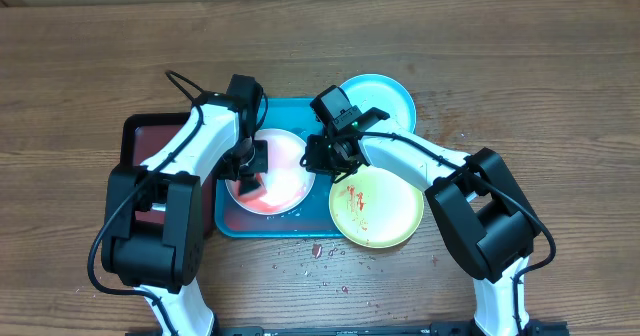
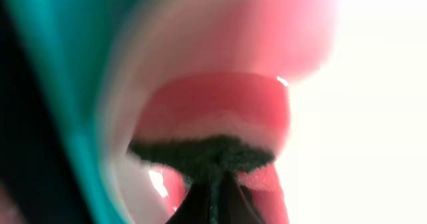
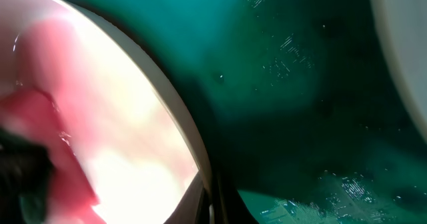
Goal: Clean dirty plates on tray and stack at the side
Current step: 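Scrub the white plate with the sponge while right gripper holds its rim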
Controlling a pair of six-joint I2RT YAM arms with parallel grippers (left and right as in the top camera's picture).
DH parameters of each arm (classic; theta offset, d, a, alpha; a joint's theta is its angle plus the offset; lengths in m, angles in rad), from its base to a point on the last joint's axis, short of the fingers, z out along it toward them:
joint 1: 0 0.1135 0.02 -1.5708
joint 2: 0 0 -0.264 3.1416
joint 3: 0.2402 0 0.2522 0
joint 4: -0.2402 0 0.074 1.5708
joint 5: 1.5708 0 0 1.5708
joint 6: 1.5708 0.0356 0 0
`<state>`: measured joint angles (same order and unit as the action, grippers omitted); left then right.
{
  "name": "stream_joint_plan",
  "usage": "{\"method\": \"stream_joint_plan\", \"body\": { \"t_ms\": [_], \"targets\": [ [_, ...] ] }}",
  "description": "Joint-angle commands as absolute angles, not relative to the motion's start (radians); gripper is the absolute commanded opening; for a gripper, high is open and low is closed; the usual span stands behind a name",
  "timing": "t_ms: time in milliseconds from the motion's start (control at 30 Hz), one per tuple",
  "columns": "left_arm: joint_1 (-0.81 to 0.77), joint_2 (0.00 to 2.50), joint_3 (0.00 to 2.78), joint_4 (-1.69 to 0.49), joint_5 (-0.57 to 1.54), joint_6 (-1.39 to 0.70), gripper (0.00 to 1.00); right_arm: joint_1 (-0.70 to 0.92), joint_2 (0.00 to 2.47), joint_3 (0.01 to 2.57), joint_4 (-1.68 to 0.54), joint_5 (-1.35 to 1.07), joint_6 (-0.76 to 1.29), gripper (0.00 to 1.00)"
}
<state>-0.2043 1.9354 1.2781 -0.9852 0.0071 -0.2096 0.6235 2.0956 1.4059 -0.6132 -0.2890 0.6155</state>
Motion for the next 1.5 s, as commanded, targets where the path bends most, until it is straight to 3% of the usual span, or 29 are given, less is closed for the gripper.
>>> {"method": "stream_joint_plan", "body": {
  "t_ms": [0, 133, 300, 433, 567, 633, 767, 967, 1133, 1333, 1467],
  "targets": [
    [-0.221, 1.953, 1.265, -0.989, 0.352, 0.054, 0.04, 0.617, 2.104, 1.381, -0.615, -0.264, 0.628, 0.04],
    [-0.232, 1.953, 1.265, -0.912, 0.513, 0.184, 0.04, 0.617, 2.104, 1.381, -0.615, -0.263, 0.628, 0.04],
    [-0.232, 1.953, 1.265, -0.750, 0.449, 0.147, 0.04, 0.617, 2.104, 1.381, -0.615, -0.263, 0.628, 0.04],
    [-0.229, 1.953, 1.265, -0.646, 0.041, -0.102, 0.04, 0.617, 2.104, 1.381, -0.615, -0.263, 0.628, 0.04],
    [-0.229, 1.953, 1.265, -0.677, -0.429, -0.403, 0.04, 0.617, 2.104, 1.381, -0.615, -0.263, 0.624, 0.04],
    [-0.229, 1.953, 1.265, -0.734, -0.509, -0.512, 0.04, 0.617, 2.104, 1.381, -0.615, -0.262, 0.621, 0.04],
    [-0.231, 1.953, 1.265, -0.845, -0.339, -0.490, 0.04, 0.617, 2.104, 1.381, -0.614, -0.255, 0.622, 0.04],
    [-0.231, 1.953, 1.265, -1.043, 0.133, -0.190, 0.04, 0.617, 2.104, 1.381, -0.611, -0.256, 0.622, 0.04],
    [-0.236, 1.953, 1.265, -1.031, 0.407, 0.084, 0.04, 0.617, 2.104, 1.381, -0.611, -0.256, 0.622, 0.04],
    [-0.236, 1.957, 1.265, -0.766, 0.369, 0.022, 0.04, 0.617, 2.104, 1.381, -0.611, -0.256, 0.622, 0.04],
    [-0.236, 1.959, 1.265, -0.648, 0.063, -0.278, 0.04, 0.617, 2.104, 1.381, -0.611, -0.256, 0.622, 0.04]
  ]
}}
